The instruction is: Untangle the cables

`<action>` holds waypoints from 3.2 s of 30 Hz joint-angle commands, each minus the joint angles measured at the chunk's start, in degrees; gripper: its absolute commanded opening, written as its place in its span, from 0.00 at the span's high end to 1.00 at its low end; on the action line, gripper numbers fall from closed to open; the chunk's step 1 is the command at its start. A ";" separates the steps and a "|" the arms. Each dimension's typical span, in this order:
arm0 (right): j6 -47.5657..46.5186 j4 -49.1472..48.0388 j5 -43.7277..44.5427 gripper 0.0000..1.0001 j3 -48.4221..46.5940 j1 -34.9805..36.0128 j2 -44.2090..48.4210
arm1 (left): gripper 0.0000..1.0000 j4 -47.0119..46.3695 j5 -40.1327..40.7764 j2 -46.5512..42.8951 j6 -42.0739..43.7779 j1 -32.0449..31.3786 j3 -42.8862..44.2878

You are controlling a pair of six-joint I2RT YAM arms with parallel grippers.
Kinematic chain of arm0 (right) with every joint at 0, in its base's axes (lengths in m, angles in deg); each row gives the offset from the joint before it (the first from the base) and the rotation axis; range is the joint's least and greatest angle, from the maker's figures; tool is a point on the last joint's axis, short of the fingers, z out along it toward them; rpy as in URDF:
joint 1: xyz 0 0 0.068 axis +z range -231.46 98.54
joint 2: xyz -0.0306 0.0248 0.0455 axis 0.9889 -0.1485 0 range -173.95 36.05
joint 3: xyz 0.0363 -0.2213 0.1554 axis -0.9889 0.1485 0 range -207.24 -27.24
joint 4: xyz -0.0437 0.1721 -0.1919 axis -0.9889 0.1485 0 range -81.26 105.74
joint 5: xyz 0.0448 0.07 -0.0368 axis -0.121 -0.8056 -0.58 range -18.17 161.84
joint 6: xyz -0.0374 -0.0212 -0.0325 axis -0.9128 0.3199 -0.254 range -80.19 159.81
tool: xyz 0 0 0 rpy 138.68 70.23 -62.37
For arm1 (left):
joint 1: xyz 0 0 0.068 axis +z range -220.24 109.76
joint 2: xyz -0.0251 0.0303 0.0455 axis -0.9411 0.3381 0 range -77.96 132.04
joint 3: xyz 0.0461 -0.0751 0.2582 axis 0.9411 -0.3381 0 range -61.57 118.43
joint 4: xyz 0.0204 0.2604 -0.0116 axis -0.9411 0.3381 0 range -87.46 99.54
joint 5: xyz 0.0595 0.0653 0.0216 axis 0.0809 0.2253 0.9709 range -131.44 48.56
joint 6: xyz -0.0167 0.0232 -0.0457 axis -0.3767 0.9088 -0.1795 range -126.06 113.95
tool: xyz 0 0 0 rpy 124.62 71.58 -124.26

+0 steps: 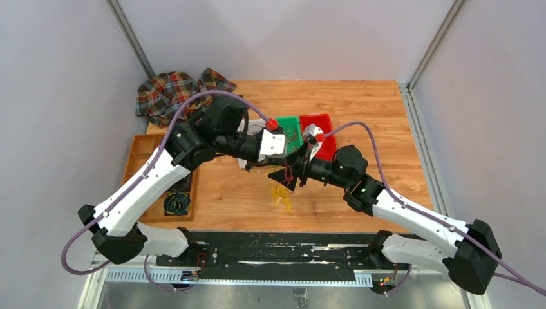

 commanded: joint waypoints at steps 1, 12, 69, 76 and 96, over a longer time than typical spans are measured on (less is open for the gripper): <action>3.37 -4.90 2.22 0.46 0.03 0.89 -1.42 | 0.99 0.10 -4.09 0.67 -3.46 -0.68 3.78; 5.12 -7.08 10.90 0.62 9.58 0.88 -2.00 | 0.99 0.00 -8.66 1.96 -10.61 -0.68 12.83; -8.99 0.00 25.56 0.60 11.99 3.29 -0.02 | 0.99 -5.37 15.17 -0.12 0.69 -0.68 19.77; -5.68 -3.39 33.29 0.71 21.92 3.28 0.52 | 0.99 -5.39 19.25 1.84 1.52 -0.68 23.34; 1.99 -4.60 36.20 0.90 29.56 3.28 -1.41 | 0.99 -21.40 39.15 6.18 5.30 -0.68 31.39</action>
